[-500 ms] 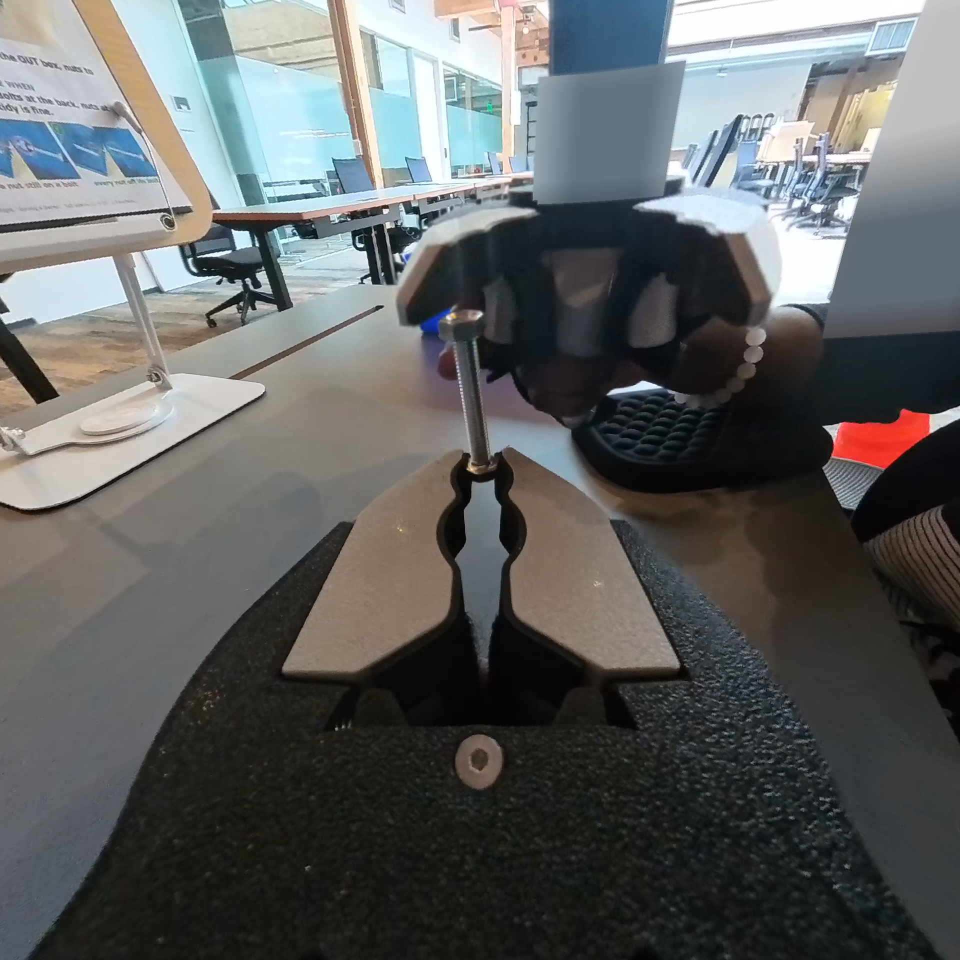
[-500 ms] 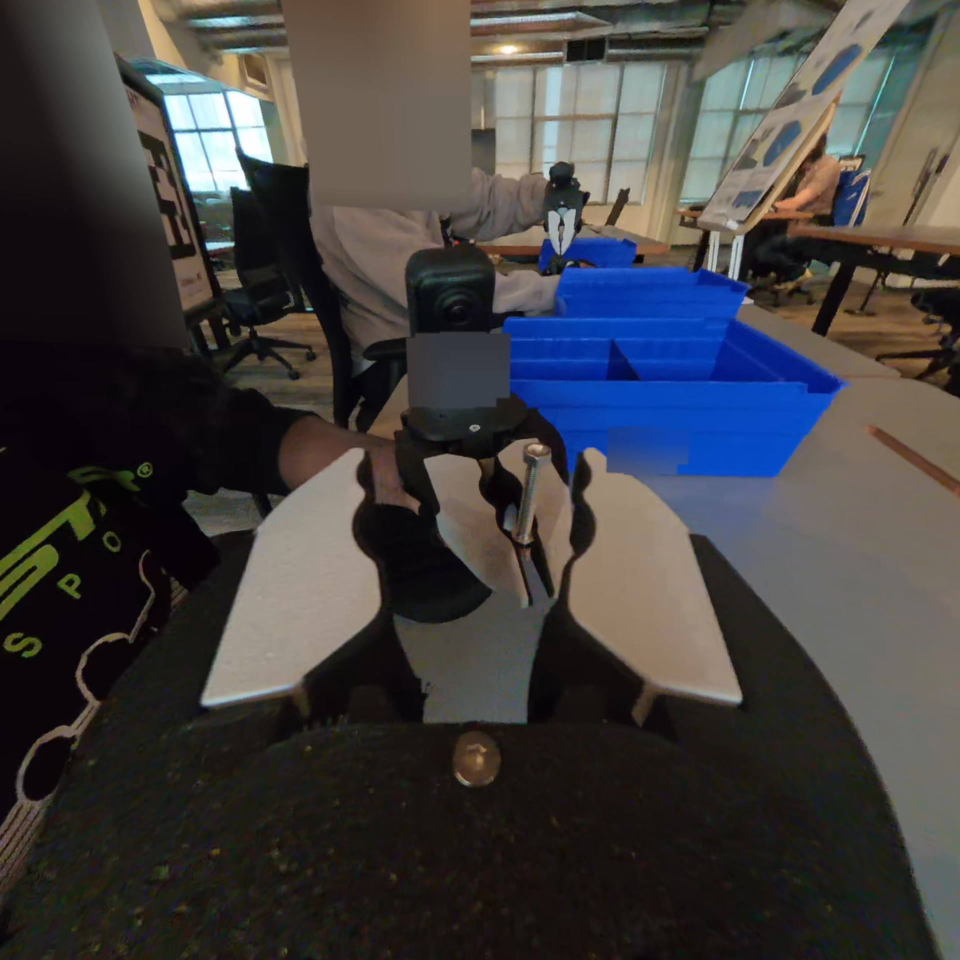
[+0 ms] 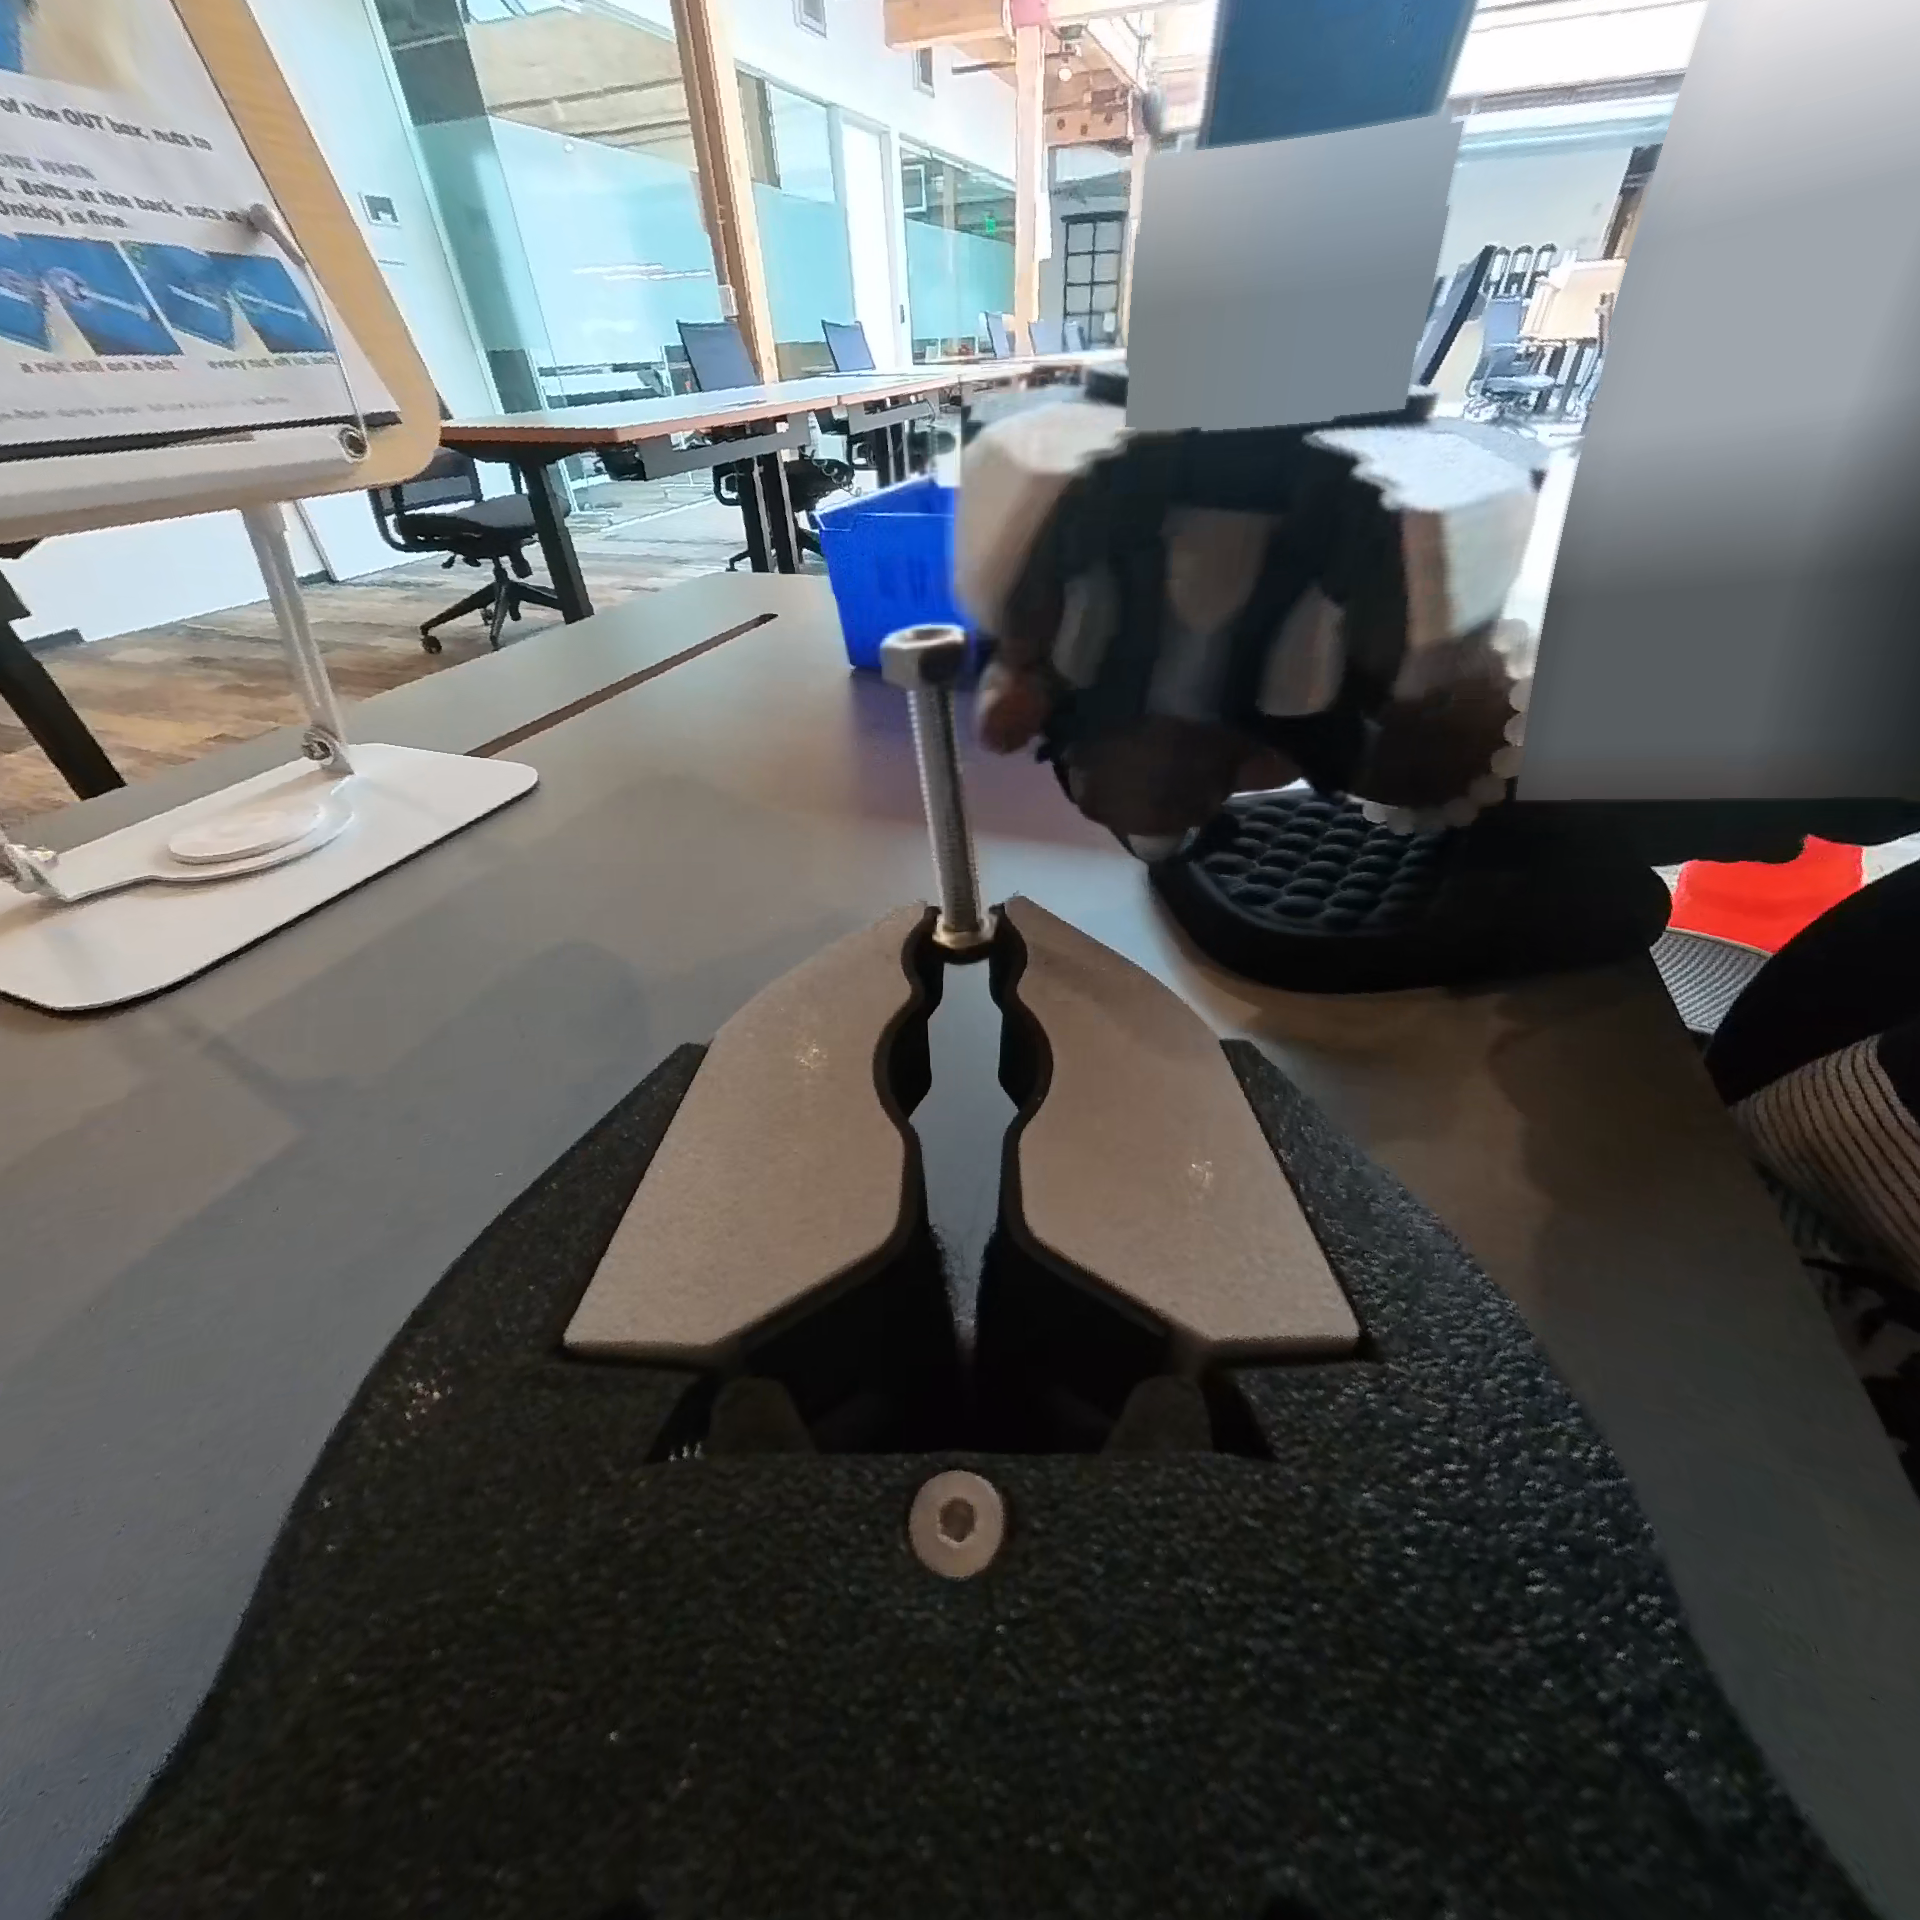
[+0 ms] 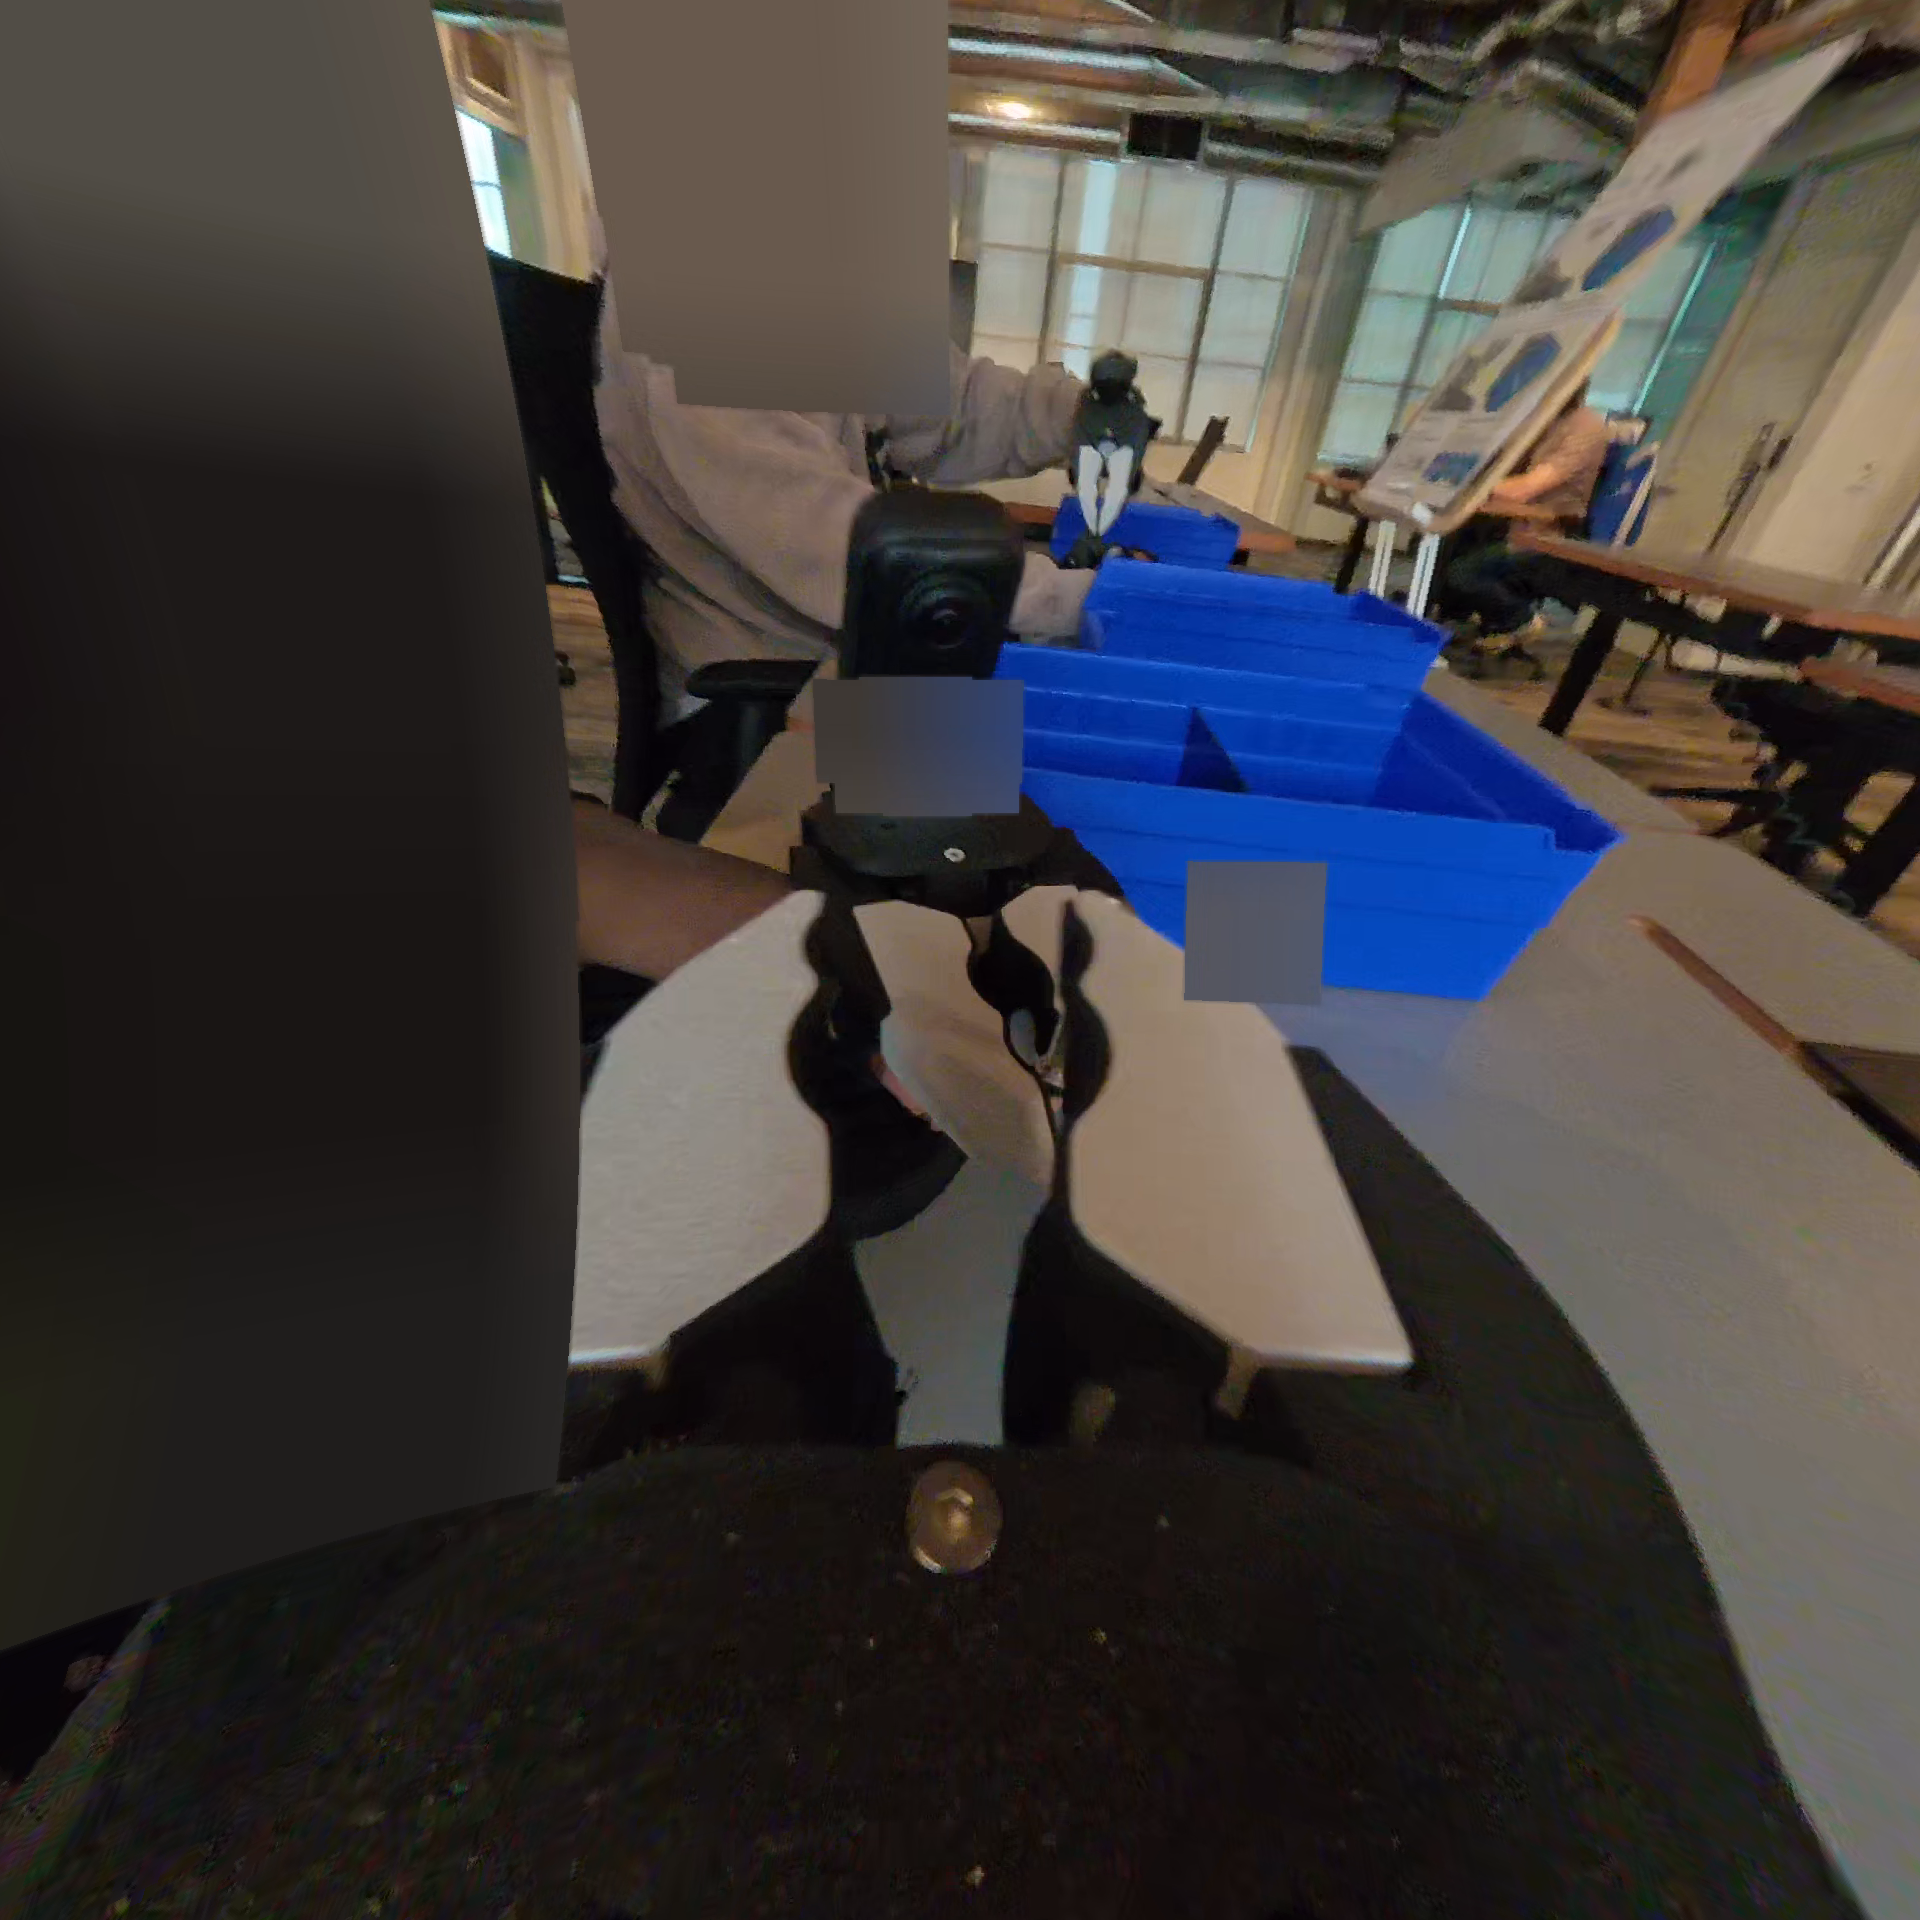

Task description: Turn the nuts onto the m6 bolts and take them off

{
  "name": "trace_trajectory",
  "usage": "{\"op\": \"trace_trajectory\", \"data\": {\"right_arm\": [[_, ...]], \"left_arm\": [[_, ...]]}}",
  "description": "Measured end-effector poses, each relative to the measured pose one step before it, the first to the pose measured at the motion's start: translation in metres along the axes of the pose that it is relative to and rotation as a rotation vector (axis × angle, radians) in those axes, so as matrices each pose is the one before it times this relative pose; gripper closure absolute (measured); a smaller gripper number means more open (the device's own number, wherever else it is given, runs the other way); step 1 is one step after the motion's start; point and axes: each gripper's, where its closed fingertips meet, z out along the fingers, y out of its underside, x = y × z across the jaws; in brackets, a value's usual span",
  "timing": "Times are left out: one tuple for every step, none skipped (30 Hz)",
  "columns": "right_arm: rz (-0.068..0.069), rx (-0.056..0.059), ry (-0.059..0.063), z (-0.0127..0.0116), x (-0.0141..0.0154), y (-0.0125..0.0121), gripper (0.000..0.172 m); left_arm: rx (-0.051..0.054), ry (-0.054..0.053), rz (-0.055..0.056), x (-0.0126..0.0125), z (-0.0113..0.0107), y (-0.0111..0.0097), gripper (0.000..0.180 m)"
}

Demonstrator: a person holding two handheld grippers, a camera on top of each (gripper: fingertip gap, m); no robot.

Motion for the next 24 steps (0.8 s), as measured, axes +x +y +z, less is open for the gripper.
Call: {"op": "trace_trajectory", "data": {"right_arm": [[-0.0035, 0.0296, -0.0018, -0.00268, -0.00041, -0.00433, 0.139], [0.0154, 0.0271, 0.0150, -0.00150, 0.00303, -0.00366, 0.138], [0.0204, 0.0165, 0.0090, -0.00014, 0.00266, -0.00166, 0.129], [0.0186, 0.0060, 0.0086, 0.00115, 0.00257, 0.00034, 0.115], [0.0116, 0.0034, 0.0090, 0.00192, 0.00208, 0.00104, 0.100], [0.0019, 0.0043, -0.0078, 0.00171, -0.00116, 0.00093, 0.093], [-0.0040, -0.0017, -0.0154, 0.00117, -0.00309, 0.00088, 0.093], [-0.0076, -0.0128, -0.0054, 0.00071, -0.00179, 0.00150, 0.097], [-0.0124, -0.0195, 0.0019, -0.00029, -0.00104, 0.00157, 0.105], [-0.0194, -0.0076, -0.0111, -0.00161, -0.00272, -0.00011, 0.121], [-0.0165, 0.0152, -0.0161, -0.00195, -0.00333, -0.00285, 0.135], [-0.0007, 0.0212, 0.0061, -0.00142, 0.00059, -0.00341, 0.137], [0.0127, 0.0126, 0.0317, -0.00045, 0.00517, -0.00152, 0.130], [0.0137, 0.0021, 0.0150, 0.00084, 0.00335, 0.00038, 0.116], [0.0130, -0.0108, 0.0092, 0.00169, 0.00247, 0.00245, 0.103], [0.0088, -0.0168, 0.0053, 0.00178, 0.00124, 0.00345, 0.096], [0.0007, -0.0168, -0.0144, 0.00159, -0.00225, 0.00331, 0.096], [-0.0069, -0.0182, -0.0136, 0.00109, -0.00292, 0.00307, 0.101], [-0.0142, -0.0191, 0.0023, 0.00043, -0.00106, 0.00248, 0.107], [-0.0205, -0.0075, 0.0079, -0.00068, -0.00001, 0.00029, 0.113], [-0.0176, 0.0045, 0.0019, -0.00183, -0.00041, -0.00145, 0.127], [-0.0026, 0.0154, 0.0007, -0.00173, 0.00001, -0.00262, 0.134], [0.0109, 0.0114, 0.0038, -0.00116, 0.00128, -0.00185, 0.134], [0.0167, -0.0019, 0.0016, -0.00005, 0.00162, 0.00059, 0.131]], "left_arm": [[0.0021, -0.0002, -0.0035, -0.00029, -0.00018, -0.00033, 0.173], [0.0007, 0.0008, -0.0009, -0.00001, -0.00006, -0.00007, 0.172], [-0.0015, 0.0005, 0.0015, 0.00022, 0.00006, 0.00028, 0.172], [-0.0031, 0.0006, 0.0021, 0.00027, 0.00036, 0.00045, 0.172], [-0.0027, 0.0000, 0.0018, 0.00013, 0.00032, 0.00031, 0.172], [-0.0012, -0.0003, 0.0007, 0.00003, 0.00011, 0.00024, 0.172], [0.0008, -0.0008, -0.0004, -0.00011, -0.00009, -0.00019, 0.172], [0.0022, -0.0017, -0.0010, -0.00033, -0.00031, -0.00024, 0.172], [0.0028, -0.0028, -0.0018, -0.00049, -0.00032, -0.00032, 0.172], [0.0027, -0.0025, -0.0034, -0.00062, -0.00027, -0.00041, 0.173], [0.0015, 0.0001, -0.0043, -0.00038, -0.00009, -0.00016, 0.173], [-0.0002, 0.0023, -0.0021, 0.00003, 0.00008, 0.00003, 0.172], [-0.0016, 0.0032, 0.0021, 0.00055, 0.00019, 0.00028, 0.172], [-0.0028, 0.0028, 0.0045, 0.00067, 0.00031, 0.00031, 0.172], [-0.0034, -0.0003, 0.0032, 0.00022, 0.00031, 0.00049, 0.172], [-0.0024, -0.0007, 0.0003, -0.00008, 0.00033, 0.00027, 0.172], [-0.0001, -0.0003, -0.0014, -0.00016, -0.00003, 0.00002, 0.172], [0.0017, -0.0010, -0.0020, -0.00027, -0.00017, -0.00009, 0.172], [0.0017, -0.0009, -0.0020, -0.00040, -0.00015, -0.00019, 0.172], [0.0014, -0.0009, -0.0011, -0.00023, -0.00014, -0.00016, 0.172], [0.0015, -0.0017, -0.0010, -0.00021, -0.00017, -0.00017, 0.172], [0.0007, -0.0004, -0.0011, -0.00014, -0.00006, -0.00008, 0.172], [-0.0002, 0.0005, 0.0007, 0.00010, 0.00004, 0.00002, 0.172], [-0.0012, 0.0010, 0.0028, 0.00041, 0.00010, 0.00024, 0.172]]}}
